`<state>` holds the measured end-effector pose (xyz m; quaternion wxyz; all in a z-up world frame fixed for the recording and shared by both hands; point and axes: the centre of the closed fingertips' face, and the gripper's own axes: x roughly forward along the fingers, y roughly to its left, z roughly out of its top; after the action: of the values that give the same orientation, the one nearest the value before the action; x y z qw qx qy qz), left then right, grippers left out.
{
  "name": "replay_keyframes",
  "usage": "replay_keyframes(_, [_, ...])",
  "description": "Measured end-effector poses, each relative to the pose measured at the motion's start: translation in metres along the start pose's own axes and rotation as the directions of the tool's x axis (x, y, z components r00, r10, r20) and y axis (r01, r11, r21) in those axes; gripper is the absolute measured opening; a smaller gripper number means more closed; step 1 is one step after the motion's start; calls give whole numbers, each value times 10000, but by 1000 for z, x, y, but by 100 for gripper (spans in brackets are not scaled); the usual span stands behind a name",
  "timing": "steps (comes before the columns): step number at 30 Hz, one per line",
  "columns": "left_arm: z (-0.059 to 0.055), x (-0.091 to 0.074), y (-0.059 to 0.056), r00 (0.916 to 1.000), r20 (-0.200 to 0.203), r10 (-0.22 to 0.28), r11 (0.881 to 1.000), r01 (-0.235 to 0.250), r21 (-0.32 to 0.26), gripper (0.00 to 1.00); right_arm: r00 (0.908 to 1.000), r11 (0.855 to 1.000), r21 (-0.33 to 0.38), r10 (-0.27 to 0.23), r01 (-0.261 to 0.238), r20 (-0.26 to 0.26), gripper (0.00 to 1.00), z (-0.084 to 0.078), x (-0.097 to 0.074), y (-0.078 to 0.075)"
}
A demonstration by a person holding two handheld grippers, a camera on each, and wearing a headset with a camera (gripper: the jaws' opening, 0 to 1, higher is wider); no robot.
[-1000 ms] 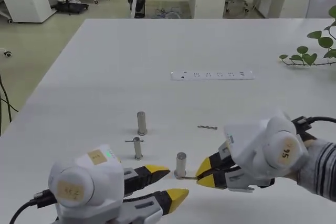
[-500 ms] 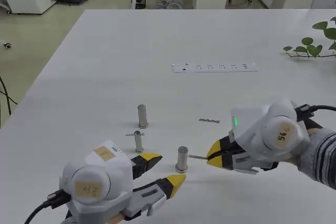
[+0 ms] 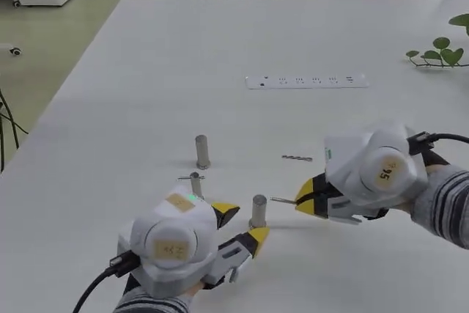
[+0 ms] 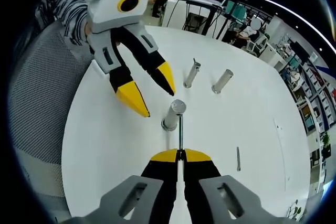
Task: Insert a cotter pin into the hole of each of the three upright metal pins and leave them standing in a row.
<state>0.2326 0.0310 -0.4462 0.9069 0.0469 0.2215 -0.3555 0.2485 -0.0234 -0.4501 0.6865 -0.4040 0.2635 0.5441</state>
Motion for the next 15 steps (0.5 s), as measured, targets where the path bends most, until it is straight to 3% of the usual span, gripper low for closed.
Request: replay_keyframes(15, [-11,24,5,9976,-553,427,9982,-449,-406,22,9996,9996,-7,274,-274,31,0,-1,8,4])
